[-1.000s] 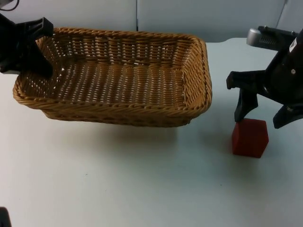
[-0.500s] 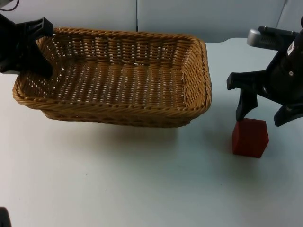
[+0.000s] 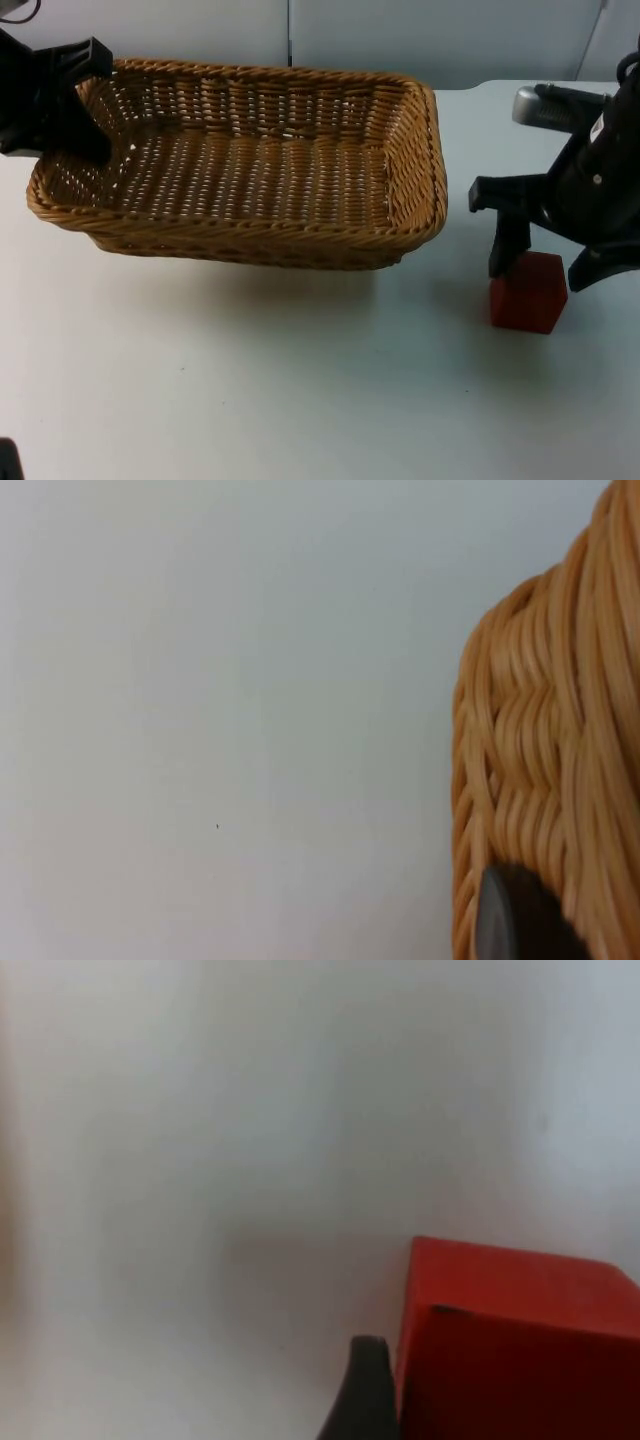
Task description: Pick up the basket with the left hand and place the cube into the basket with the right hand.
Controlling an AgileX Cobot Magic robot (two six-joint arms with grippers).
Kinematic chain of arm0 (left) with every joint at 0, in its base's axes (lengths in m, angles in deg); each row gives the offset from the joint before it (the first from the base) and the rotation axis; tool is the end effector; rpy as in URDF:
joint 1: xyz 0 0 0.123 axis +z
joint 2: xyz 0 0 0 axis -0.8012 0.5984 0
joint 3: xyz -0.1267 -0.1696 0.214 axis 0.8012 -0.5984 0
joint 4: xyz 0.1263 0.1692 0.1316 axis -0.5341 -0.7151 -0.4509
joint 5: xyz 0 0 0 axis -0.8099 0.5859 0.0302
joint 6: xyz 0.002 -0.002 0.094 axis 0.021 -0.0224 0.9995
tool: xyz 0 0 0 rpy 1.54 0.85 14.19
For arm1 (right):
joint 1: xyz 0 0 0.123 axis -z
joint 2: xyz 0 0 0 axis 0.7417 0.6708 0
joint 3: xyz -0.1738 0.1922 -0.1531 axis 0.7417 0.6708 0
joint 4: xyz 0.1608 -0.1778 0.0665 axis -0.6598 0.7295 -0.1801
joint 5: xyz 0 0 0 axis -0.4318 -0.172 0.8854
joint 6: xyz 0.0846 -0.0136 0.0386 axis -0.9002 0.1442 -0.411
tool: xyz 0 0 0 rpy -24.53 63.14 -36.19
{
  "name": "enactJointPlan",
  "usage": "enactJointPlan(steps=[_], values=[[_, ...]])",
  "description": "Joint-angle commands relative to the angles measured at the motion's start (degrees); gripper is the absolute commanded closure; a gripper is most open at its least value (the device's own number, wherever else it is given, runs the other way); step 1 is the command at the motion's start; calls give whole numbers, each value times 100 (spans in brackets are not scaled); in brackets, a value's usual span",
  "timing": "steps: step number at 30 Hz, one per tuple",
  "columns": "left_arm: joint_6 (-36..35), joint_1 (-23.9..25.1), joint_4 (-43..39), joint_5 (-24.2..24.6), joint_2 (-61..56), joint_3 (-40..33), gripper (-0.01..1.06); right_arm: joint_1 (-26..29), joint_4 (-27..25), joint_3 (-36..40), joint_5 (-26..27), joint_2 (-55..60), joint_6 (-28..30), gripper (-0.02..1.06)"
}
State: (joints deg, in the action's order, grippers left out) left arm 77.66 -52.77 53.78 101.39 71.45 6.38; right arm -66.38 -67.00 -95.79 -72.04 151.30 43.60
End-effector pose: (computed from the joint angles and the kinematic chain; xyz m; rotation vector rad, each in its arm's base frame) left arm 0.3803 -0.0422 0.1818 -0.0244 2.6372 -0.7131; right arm 0.3445 0.1180 0.1300 0.1146 2.9457 0.1489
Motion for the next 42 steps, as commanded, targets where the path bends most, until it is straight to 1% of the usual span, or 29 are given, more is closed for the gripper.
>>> enactJointPlan(steps=[1, 8, 15, 16, 17, 18, 19, 21, 22, 26, 28, 29, 31, 32, 33, 36, 37, 40, 41, 42], values=[[-21, -10, 131, 76, -91, 51, 105, -62, -30, -39, 72, 77, -26, 36], [-21, -10, 110, 76, -91, 51, 105, -62, -30, -39, 278, 115, -26, 36], [-21, -10, 110, 76, -91, 51, 105, -62, -30, -39, 278, 115, -26, 36], [-21, -10, 110, 76, -91, 51, 105, -62, -45, -39, 278, 115, -26, 38], [-21, -10, 110, 76, -91, 51, 105, -62, -45, -39, 254, 115, -26, 43], [-21, -10, 110, 76, -91, 51, 105, -62, -45, -39, 212, 115, -1, 62], [-21, -10, 110, 76, -91, 51, 105, -62, -45, -39, 212, 115, -1, 62], [-21, -10, 110, 76, -91, 51, 105, -62, -45, -39, 181, 115, 94, 93], [-21, -10, 110, 76, -91, 51, 105, -62, -55, -39, 181, 115, 170, 104], [-21, -10, 110, 76, -91, 51, 105, -62, -27, -39, 181, 115, 181, 105], [-21, -10, 110, 76, -91, 51, 105, -62, 145, -143, 86, 115, 181, 105], [-21, -10, 110, 76, -91, 51, 105, -62, 145, -143, 86, 115, 181, 105], [-21, -10, 110, 76, -91, 51, 105, -62, 415, -462, -296, 103, 181, 105], [-21, -10, 110, 76, -91, 51, 105, -62, 590, -830, -669, 90, 171, 105], [-21, -10, 110, 76, -91, 51, 105, -62, 590, -830, -669, 90, 171, 105], [-21, -10, 111, 102, -91, 51, 105, -62, 867, -1705, -1350, 9, 171, 105], [-21, -10, 111, 102, -91, 51, 105, -62, 867, -1705, -1350, 9, 171, 105], [-21, -10, 111, 126, -91, 51, 105, -62, 819, -2842, -1948, -49, 171, 105], [-21, -10, 111, 137, -91, 51, 105, -62, 651, -3174, -2109, -49, 231, 105], [-21, -10, 111, 137, -91, 51, 105, -62, 651, -3174, -2109, -49, 231, 105]])
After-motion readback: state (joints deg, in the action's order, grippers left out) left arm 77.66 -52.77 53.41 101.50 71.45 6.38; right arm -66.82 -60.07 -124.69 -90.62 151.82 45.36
